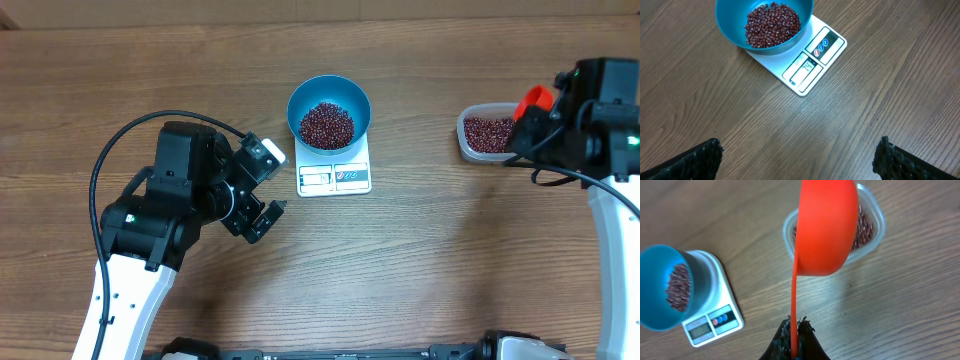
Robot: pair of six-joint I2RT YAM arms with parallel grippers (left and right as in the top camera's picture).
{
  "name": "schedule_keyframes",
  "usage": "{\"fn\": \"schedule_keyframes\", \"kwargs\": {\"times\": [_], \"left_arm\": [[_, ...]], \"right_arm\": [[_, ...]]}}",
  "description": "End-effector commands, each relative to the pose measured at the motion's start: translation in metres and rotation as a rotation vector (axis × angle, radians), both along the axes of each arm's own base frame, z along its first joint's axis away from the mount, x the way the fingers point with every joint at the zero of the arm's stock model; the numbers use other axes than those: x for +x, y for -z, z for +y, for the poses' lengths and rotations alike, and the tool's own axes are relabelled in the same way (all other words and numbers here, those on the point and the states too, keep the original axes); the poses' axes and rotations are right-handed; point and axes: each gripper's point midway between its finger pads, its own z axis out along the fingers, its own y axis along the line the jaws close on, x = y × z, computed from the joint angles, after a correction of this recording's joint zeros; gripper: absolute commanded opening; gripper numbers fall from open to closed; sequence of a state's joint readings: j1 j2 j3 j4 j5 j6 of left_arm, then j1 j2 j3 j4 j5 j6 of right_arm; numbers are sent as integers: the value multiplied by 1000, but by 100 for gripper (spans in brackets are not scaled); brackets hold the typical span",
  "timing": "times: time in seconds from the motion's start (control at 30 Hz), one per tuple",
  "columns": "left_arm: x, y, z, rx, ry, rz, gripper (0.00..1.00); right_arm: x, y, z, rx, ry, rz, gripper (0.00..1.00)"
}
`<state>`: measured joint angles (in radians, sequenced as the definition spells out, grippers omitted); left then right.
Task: Scoop item into bowl and weigh 150g on scale
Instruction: 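Move the empty red scoop right back to the bean tub, then hold the red scoop above the bean tub with the right gripper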
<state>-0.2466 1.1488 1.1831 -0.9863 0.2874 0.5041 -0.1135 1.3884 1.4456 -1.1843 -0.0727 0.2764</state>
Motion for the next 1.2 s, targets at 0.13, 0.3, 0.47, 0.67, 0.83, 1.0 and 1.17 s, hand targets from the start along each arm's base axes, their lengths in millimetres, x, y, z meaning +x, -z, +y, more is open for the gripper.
{"fn": "schedule_keyframes", "kwargs": {"times": [0.13,0.3,0.47,0.67,0.83,1.0,1.17], "left_arm": [[5,-9,1,-8,-15,-19,100],[5,-9,1,-8,-15,-19,100],[5,-9,1,-8,-15,-19,100],[5,-9,1,-8,-15,-19,100],[5,-9,1,-8,-15,-19,100],[5,-9,1,-8,-15,-19,99],[5,-9,1,-8,-15,-19,100]], "right_arm": [[-14,39,-3,4,23,74,4],[-13,46,-3,26,67,78,4],[-10,44,-2,45,94,64,4],[-11,45,-2,40,80,68,4],[-11,45,-4,-16,5,67,4],[-13,45,-20,-128,-5,79,4],[-13,45,-23,-188,-84,82,4]]}}
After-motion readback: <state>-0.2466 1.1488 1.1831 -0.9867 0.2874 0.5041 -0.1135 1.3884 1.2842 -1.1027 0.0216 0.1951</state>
